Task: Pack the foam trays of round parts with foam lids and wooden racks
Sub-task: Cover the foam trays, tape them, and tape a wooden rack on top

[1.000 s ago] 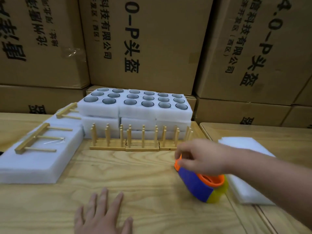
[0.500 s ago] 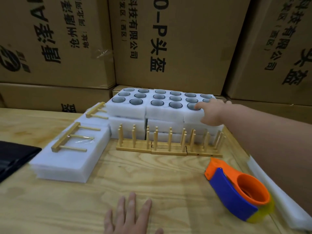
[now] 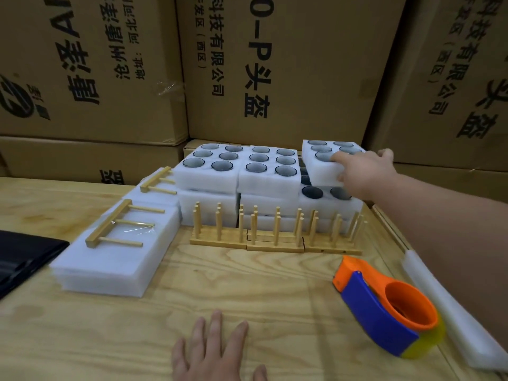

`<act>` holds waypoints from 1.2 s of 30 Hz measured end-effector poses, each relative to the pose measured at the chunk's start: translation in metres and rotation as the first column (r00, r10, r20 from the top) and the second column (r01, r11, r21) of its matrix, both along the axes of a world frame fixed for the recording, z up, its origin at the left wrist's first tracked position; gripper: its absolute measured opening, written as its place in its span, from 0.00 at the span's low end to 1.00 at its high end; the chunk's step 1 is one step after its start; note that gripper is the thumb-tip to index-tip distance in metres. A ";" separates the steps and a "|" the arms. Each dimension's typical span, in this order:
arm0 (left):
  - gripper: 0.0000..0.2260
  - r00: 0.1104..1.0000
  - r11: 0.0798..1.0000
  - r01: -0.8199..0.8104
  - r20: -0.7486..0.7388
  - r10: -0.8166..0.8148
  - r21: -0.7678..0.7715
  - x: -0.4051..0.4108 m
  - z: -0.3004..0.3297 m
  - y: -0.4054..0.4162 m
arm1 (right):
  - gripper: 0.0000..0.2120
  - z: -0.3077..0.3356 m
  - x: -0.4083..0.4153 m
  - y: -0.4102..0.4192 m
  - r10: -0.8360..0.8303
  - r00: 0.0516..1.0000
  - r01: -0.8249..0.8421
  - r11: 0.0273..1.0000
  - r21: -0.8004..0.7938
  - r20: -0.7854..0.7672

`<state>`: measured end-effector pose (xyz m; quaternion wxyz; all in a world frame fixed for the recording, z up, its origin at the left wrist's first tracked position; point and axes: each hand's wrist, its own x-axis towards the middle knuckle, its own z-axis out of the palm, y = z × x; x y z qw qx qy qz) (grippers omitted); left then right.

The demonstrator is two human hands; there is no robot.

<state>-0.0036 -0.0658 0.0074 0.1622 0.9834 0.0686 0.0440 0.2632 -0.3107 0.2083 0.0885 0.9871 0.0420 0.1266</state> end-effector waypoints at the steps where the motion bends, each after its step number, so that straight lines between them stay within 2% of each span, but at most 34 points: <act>1: 0.31 1.000 1.000 -0.006 -0.002 0.006 -0.006 -0.001 -0.001 -0.001 | 0.18 0.007 -0.006 -0.002 0.010 0.999 -0.011 1.000 0.020 0.041; 5: 0.31 1.000 1.000 -0.012 0.004 0.012 -0.025 -0.005 -0.001 -0.003 | 0.16 0.032 -0.043 -0.001 0.051 0.987 -0.063 0.995 0.074 0.151; 10: 0.30 1.000 0.999 0.005 0.015 -0.006 0.031 -0.012 -0.002 -0.003 | 0.20 0.038 -0.115 0.011 0.166 0.980 -0.181 0.973 0.144 0.110; 13: 0.31 1.000 0.999 -0.011 -0.006 0.011 0.031 -0.015 0.000 0.001 | 0.19 0.034 -0.158 0.019 0.250 0.964 -0.260 0.957 0.131 0.090; 14: 0.34 0.999 0.996 -0.023 -0.020 0.025 0.084 -0.014 -0.004 0.002 | 0.19 0.034 -0.171 0.021 0.269 0.959 -0.279 0.952 0.126 0.094; 17: 0.41 0.997 0.997 -0.032 -0.061 0.036 0.064 -0.012 -0.015 0.006 | 0.20 0.037 -0.202 0.025 0.305 0.946 -0.319 0.937 0.141 0.113; 24: 0.37 1.000 1.000 0.003 -0.031 -0.003 0.013 -0.012 -0.010 0.009 | 0.18 0.021 -0.262 0.030 0.388 0.908 -0.398 0.917 0.038 0.159; 34: 0.34 0.999 0.999 0.028 -0.040 -0.029 -0.030 -0.018 0.001 0.010 | 0.17 -0.040 -0.309 0.043 0.456 0.890 -0.454 0.888 0.074 -0.014; 36: 0.31 0.997 0.999 0.046 -0.054 -0.047 -0.012 -0.021 0.002 0.012 | 0.19 -0.057 -0.317 0.048 0.455 0.889 -0.455 0.890 0.020 -0.042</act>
